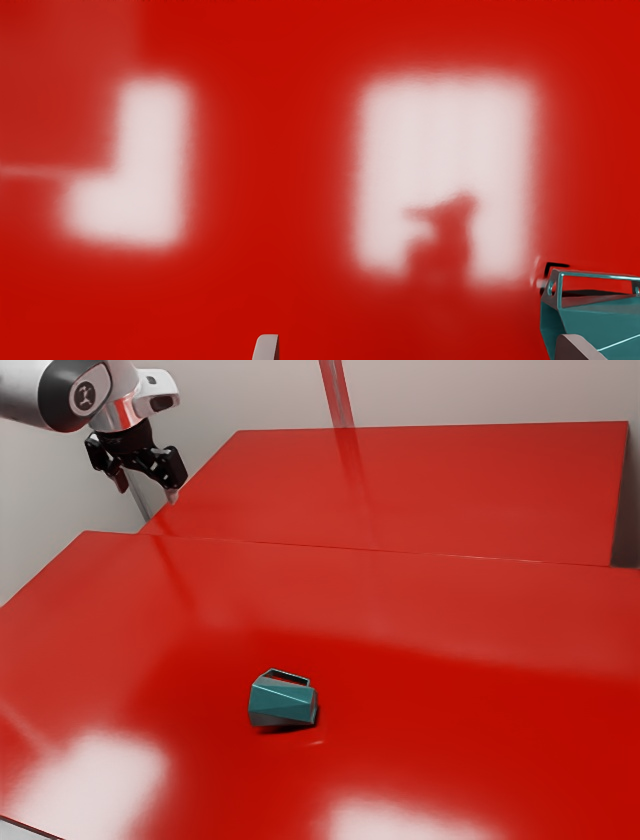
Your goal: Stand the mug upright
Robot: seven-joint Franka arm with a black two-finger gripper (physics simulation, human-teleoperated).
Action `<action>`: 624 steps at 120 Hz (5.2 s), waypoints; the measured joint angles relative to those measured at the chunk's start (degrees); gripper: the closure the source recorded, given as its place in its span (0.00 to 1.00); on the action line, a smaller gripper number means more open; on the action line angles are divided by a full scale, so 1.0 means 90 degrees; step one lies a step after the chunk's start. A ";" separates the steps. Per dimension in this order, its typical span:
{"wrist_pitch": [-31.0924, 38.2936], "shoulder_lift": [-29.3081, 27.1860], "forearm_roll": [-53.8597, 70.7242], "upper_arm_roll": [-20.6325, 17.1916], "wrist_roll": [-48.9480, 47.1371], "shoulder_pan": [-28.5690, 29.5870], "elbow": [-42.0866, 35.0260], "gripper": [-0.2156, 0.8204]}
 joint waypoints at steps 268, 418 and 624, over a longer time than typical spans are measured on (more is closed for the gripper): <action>0.2285 0.1774 -0.6888 0.0481 -0.0067 -0.0133 -0.3487 0.79; 0.3036 0.0484 -0.2102 0.0034 -0.0917 -0.0548 -0.3331 0.97; 0.1627 0.0327 -0.0934 0.0050 -0.1247 -0.0565 -0.1317 0.22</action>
